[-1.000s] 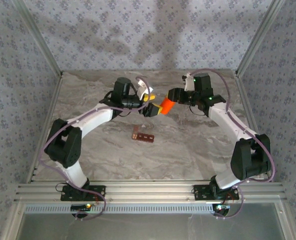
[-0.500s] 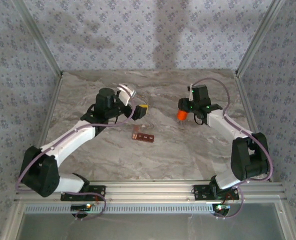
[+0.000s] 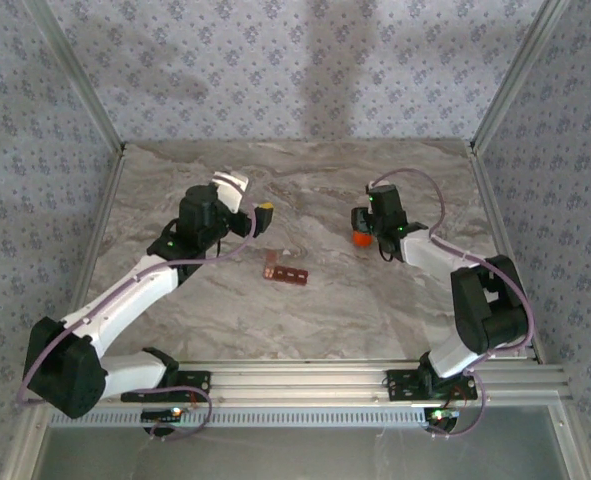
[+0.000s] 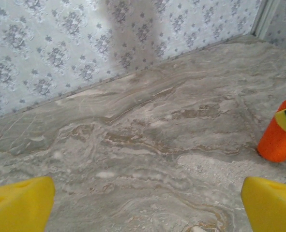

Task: Sort the pills into containers

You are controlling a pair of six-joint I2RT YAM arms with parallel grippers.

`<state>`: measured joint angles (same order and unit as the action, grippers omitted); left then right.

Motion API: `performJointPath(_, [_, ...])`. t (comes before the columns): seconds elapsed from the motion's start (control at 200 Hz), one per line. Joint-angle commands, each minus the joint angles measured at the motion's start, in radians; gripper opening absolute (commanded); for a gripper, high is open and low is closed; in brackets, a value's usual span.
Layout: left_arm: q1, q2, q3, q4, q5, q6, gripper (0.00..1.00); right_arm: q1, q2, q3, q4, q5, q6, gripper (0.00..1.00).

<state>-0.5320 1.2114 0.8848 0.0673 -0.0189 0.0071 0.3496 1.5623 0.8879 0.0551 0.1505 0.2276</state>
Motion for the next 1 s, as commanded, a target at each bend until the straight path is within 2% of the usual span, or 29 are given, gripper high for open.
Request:
performJointPath(0.0, [0.003,-0.03,0.02,-0.042,-0.047,0.0,0.98,0.003,0.009,-0.01,-0.005,0.022,0.004,0.67])
performJointPath(0.15, [0.005,-0.039,0.009,-0.036,-0.037,-0.008,0.98,-0.006,-0.037,0.029,-0.061,-0.007,0.003,0.78])
performJointPath(0.305, [0.016,-0.043,-0.025,0.034,-0.019,-0.046,0.98,-0.037,-0.129,0.096,-0.125,-0.077,0.012,0.82])
performJointPath(0.5, [0.073,0.004,-0.033,0.064,-0.037,-0.167,0.98,-0.038,-0.212,0.229,-0.273,-0.229,0.04,0.81])
performJointPath(0.73, [0.156,0.102,0.021,-0.028,0.082,-0.214,0.98,0.078,-0.189,0.333,-0.436,-0.399,0.056,0.81])
performJointPath(0.81, [0.168,0.138,0.047,-0.063,0.111,-0.207,0.89,0.144,-0.168,0.323,-0.464,-0.424,0.055,0.8])
performJointPath(0.88, [0.171,0.178,0.088,-0.117,0.127,-0.195,0.75,0.205,-0.139,0.315,-0.486,-0.424,0.05,0.8])
performJointPath(0.94, [0.176,0.218,0.131,-0.171,0.162,-0.174,0.54,0.256,-0.109,0.313,-0.497,-0.404,0.045,0.8])
performJointPath(0.96, [0.176,0.232,0.144,-0.194,0.17,-0.167,0.42,0.27,-0.098,0.286,-0.495,-0.39,0.045,0.8])
performJointPath(0.995, [0.176,0.258,0.177,-0.231,0.19,-0.155,0.29,0.293,-0.081,0.262,-0.486,-0.368,0.049,0.8])
